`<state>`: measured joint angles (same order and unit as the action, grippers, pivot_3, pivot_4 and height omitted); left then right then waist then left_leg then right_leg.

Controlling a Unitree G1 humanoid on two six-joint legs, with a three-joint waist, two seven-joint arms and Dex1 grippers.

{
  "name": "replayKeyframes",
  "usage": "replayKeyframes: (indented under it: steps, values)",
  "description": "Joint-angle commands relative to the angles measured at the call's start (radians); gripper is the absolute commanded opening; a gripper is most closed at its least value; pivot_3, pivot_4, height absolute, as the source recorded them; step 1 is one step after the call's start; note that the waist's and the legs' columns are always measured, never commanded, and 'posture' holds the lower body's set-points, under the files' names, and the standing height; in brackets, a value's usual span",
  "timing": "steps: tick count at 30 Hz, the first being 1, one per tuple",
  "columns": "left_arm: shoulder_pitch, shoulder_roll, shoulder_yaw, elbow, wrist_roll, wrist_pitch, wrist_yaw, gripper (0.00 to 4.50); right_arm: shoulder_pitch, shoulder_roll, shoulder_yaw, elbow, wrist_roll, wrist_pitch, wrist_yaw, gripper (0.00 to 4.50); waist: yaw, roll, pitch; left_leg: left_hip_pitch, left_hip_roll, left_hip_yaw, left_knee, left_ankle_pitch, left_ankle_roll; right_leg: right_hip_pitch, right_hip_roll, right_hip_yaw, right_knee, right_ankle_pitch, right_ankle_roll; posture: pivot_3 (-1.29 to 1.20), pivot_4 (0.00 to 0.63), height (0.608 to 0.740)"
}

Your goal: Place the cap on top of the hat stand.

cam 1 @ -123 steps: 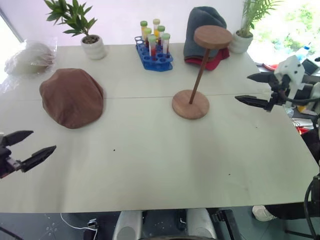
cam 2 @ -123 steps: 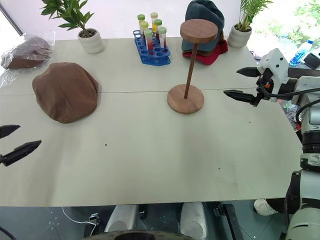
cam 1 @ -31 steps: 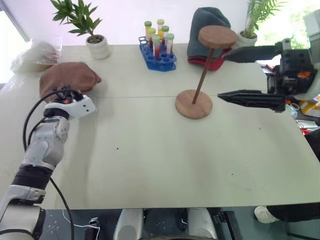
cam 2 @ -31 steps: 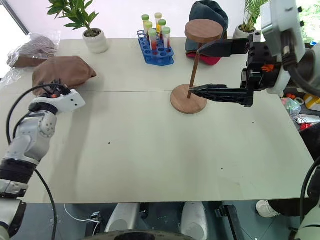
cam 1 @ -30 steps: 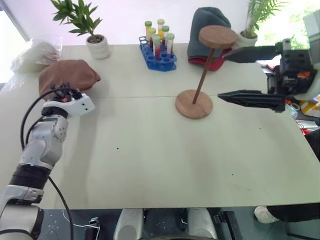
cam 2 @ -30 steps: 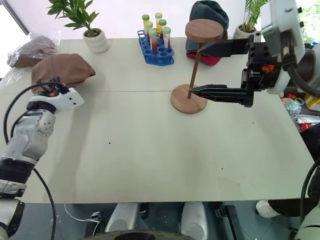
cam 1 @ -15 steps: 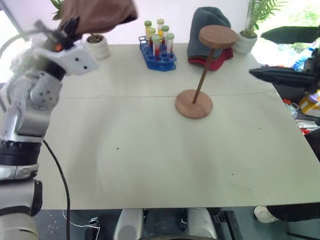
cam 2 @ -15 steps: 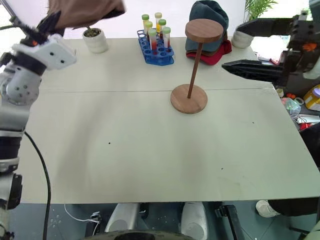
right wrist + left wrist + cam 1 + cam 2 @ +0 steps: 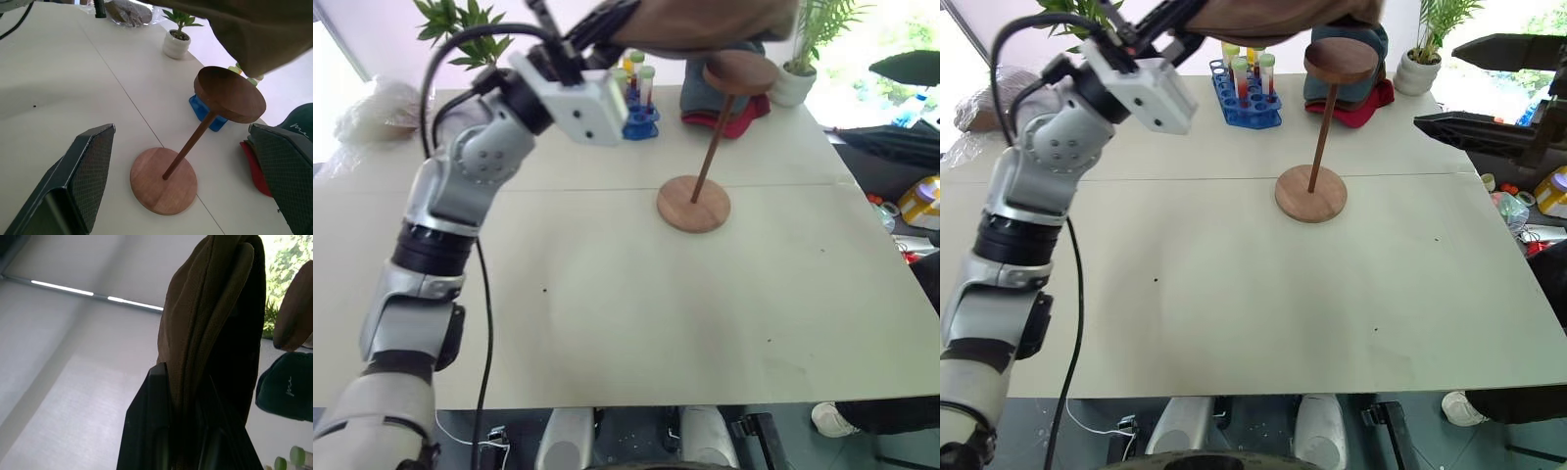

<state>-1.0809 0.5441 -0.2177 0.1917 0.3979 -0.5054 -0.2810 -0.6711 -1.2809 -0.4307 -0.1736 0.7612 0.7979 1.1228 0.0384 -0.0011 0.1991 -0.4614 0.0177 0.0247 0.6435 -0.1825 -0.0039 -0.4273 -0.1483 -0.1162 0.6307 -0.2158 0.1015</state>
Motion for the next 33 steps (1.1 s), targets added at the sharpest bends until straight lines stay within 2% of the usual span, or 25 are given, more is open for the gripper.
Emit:
replayKeyframes:
  steps: [1, 9, 15, 21, 32, 33]
  values:
    - [-0.068, -0.034, -0.014, 0.038, 0.018, -0.039, 0.003, 0.01, -0.012, -0.023, -0.043, -0.02, 0.011, -0.005, -0.014, 4.5, 0.0, 0.0, 0.0, 0.0, 0.0, 0.0, 0.001, -0.001, 0.001, 0.0, 0.0, 0.0, 0.0, 0.0, 0.0, 0.0, 0.15, 0.728]
    - [-0.077, -0.073, -0.113, 0.111, 0.136, -0.069, -0.038, 0.01, -0.021, -0.007, -0.03, -0.035, 0.03, -0.007, -0.034, 4.5, 0.0, 0.0, 0.0, 0.0, 0.0, 0.001, 0.003, -0.002, 0.002, 0.001, 0.0, 0.001, 0.0, 0.001, 0.001, 0.0, 0.15, 0.728]
    - [-0.088, -0.121, -0.155, 0.174, 0.226, -0.081, 0.029, 0.01, -0.038, 0.004, -0.018, -0.036, 0.049, -0.006, -0.053, 4.5, 0.001, 0.0, 0.0, -0.001, 0.0, 0.001, 0.004, -0.002, 0.003, 0.001, 0.0, 0.002, 0.0, 0.001, 0.001, 0.0, 0.15, 0.728]
    - [-0.178, -0.201, -0.174, 0.277, 0.313, -0.028, 0.131, 0.01, -0.047, 0.01, -0.004, -0.038, 0.056, -0.011, -0.061, 4.5, 0.002, 0.0, 0.0, -0.001, 0.0, 0.001, 0.005, -0.002, 0.003, 0.001, -0.001, 0.002, -0.001, 0.001, 0.002, 0.0, 0.15, 0.728]
    - [-0.027, -0.135, -0.164, 0.106, 0.258, -0.034, 0.02, 0.01, -0.012, 0.006, -0.007, -0.061, 0.046, -0.023, -0.055, 4.5, 0.0, 0.0, 0.0, -0.001, -0.001, 0.002, 0.005, -0.003, 0.005, 0.0, -0.001, 0.002, 0.0, 0.001, 0.002, 0.0, 0.15, 0.728]
    - [-0.017, -0.129, -0.16, 0.09, 0.25, -0.031, 0.01, 0.45, -0.01, 0.008, -0.006, -0.063, 0.046, -0.025, -0.056, 4.5, 0.002, 0.0, 0.0, -0.001, -0.001, 0.002, 0.005, -0.003, 0.005, 0.0, -0.001, 0.003, -0.001, 0.001, 0.003, 0.0, 0.15, 0.728]
